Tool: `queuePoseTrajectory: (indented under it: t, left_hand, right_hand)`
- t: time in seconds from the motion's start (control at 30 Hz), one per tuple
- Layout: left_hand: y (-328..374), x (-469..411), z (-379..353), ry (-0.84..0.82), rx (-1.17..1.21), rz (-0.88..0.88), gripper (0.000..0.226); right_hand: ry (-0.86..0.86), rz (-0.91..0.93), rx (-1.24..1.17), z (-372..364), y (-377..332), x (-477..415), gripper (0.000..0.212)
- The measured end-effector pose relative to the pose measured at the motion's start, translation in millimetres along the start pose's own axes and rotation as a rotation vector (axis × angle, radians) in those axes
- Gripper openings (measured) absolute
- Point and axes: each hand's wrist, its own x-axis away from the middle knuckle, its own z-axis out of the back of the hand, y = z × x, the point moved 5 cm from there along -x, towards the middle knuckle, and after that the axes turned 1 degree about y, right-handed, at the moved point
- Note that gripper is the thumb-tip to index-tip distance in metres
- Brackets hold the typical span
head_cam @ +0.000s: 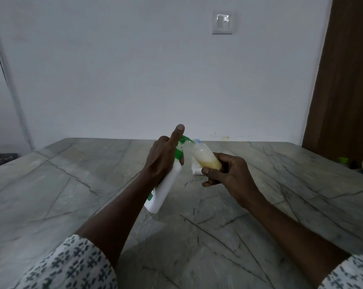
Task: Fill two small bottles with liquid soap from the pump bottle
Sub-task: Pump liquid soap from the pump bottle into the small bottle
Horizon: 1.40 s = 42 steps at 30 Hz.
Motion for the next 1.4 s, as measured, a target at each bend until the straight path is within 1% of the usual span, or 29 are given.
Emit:
queuePoseTrajectory:
  t: [0.07, 0.3, 0.37, 0.53, 0.63, 0.7, 0.83, 1.03, 1.17, 1.27, 1.4]
  left_hand:
    - [1, 0, 1, 0.018, -0.018, 0.012, 0.082]
    - [7, -1, 3, 0.088, -0.080, -0.040, 0.052]
    - [5, -2, 2, 0.090, -0.074, -0.049, 0.048]
    - [-5, -4, 1, 0.055, 0.014, -0.036, 0.058]
    - [-5, -4, -1, 0.034, 0.031, -0.002, 0.078]
    - [-2, -2, -1, 0.026, -0.003, 0.006, 0.085]
    - [0, -3, 0, 0.054, -0.044, 0.018, 0.076]
    - [6, -1, 1, 0.092, -0.089, -0.023, 0.057]
    - [0, -3, 2, 0.101, -0.058, -0.034, 0.054]
    - [-3, -4, 2, 0.084, -0.029, -0.061, 0.062]
    - [-3, -4, 0, 0.060, -0.024, -0.038, 0.086]
  right_hand:
    - [-0.003, -0.001, 0.003, 0, 0, 0, 0.054]
    - [-0.027, -0.001, 0.021, -3, 0, 2, 0.053]
    - [-0.030, -0.003, 0.019, -3, 0, 2, 0.053]
    - [-0.021, -0.003, -0.004, -4, -1, 2, 0.052]
    - [-0.004, -0.004, -0.019, -2, -1, 1, 0.052]
    - [0.000, -0.002, -0.016, -1, -1, 0, 0.052]
    - [-0.005, -0.001, -0.003, 0, -1, 1, 0.053]
    - [-0.022, -0.010, 0.013, -3, 0, 2, 0.050]
    - [-0.030, -0.012, -0.028, -4, -1, 3, 0.048]
    - [-0.026, -0.013, -0.043, -5, -1, 3, 0.050]
    - [-0.006, -0.009, -0.063, -3, -2, 1, 0.050]
